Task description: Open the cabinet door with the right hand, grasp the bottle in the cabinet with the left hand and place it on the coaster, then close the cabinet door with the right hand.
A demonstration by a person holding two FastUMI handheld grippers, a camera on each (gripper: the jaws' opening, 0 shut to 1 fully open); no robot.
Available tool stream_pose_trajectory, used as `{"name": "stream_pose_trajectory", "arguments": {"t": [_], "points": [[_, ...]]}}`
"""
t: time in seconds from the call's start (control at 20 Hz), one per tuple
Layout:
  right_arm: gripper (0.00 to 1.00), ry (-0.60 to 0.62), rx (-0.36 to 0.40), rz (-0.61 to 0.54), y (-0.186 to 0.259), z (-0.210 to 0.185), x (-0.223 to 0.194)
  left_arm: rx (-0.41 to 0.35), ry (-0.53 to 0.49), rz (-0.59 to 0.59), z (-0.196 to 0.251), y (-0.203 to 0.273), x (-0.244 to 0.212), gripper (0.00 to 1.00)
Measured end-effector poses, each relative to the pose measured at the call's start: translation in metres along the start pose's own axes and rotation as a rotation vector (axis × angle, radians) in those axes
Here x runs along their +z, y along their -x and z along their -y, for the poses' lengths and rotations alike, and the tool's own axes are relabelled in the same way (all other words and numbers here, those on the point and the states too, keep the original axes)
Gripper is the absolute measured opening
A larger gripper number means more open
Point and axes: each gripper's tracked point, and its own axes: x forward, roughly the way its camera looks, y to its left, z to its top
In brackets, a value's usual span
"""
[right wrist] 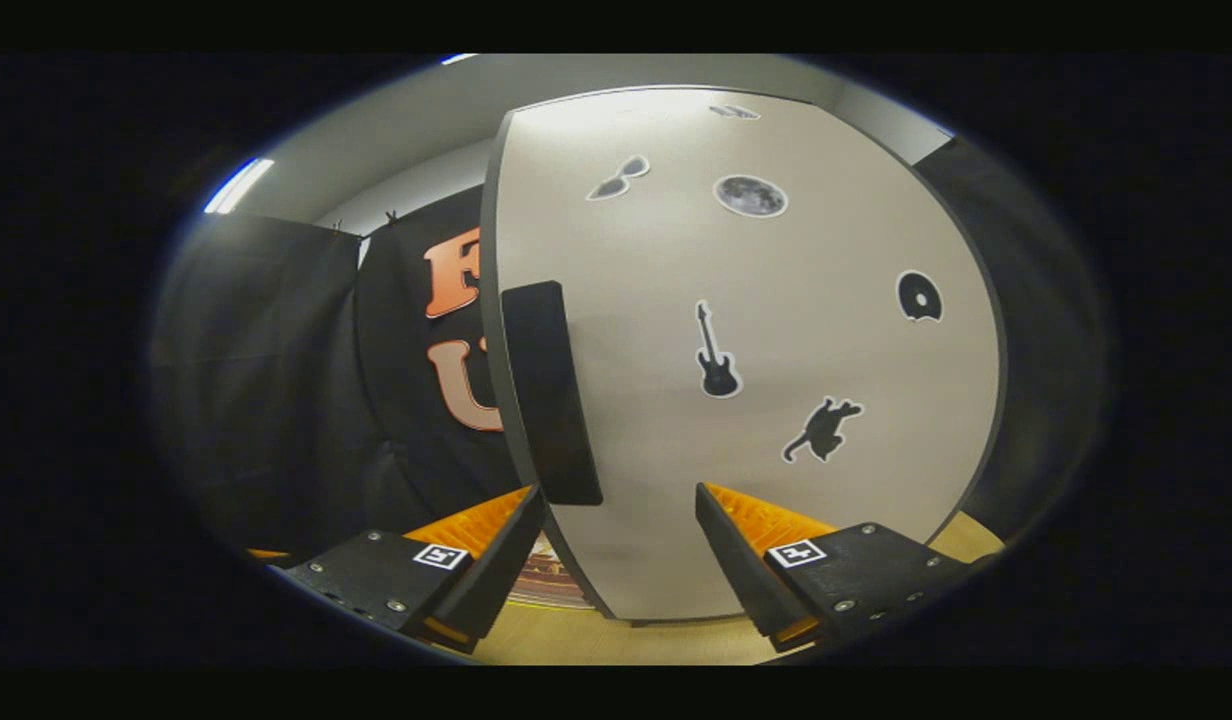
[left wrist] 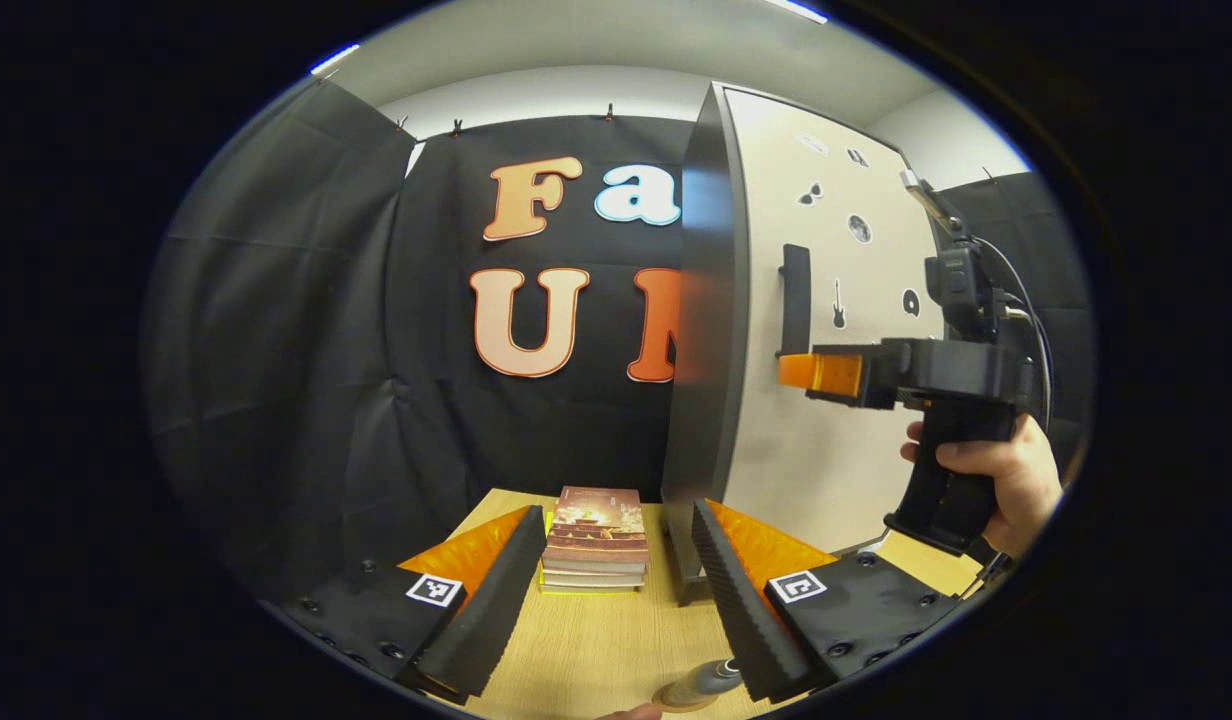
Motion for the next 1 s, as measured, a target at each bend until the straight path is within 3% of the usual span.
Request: {"name": "stream_pose_trajectory", "arguments": {"t": [0.2, 0.3, 0.35, 0.65, 1.0], "points": [[0.95, 0.014, -0.029, 0.037, 0.078, 0.019, 0.003, 0.002, -0.008, 0.006, 0.017, 0.025, 0.011, 0.96], [0.90, 0.008, -0.045, 0.065, 0.118, 0.026, 0.014, -0.002, -0.039, 0.007, 0.029, 0.040, 0.016, 0.96], [0.93, 0.013, -0.050, 0.071, 0.141, 0.030, 0.016, -0.004, -0.043, 0.020, 0.035, 0.047, 0.020, 0.96], [0.93, 0.077, -0.117, 0.026, 0.249, 0.053, 0.008, -0.038, -0.043, 0.039, 0.077, 0.091, 0.027, 0.96], [0.93, 0.110, -0.146, -0.006, 0.305, 0.069, -0.006, -0.053, -0.053, 0.064, 0.096, 0.127, 0.038, 0.95]]}}
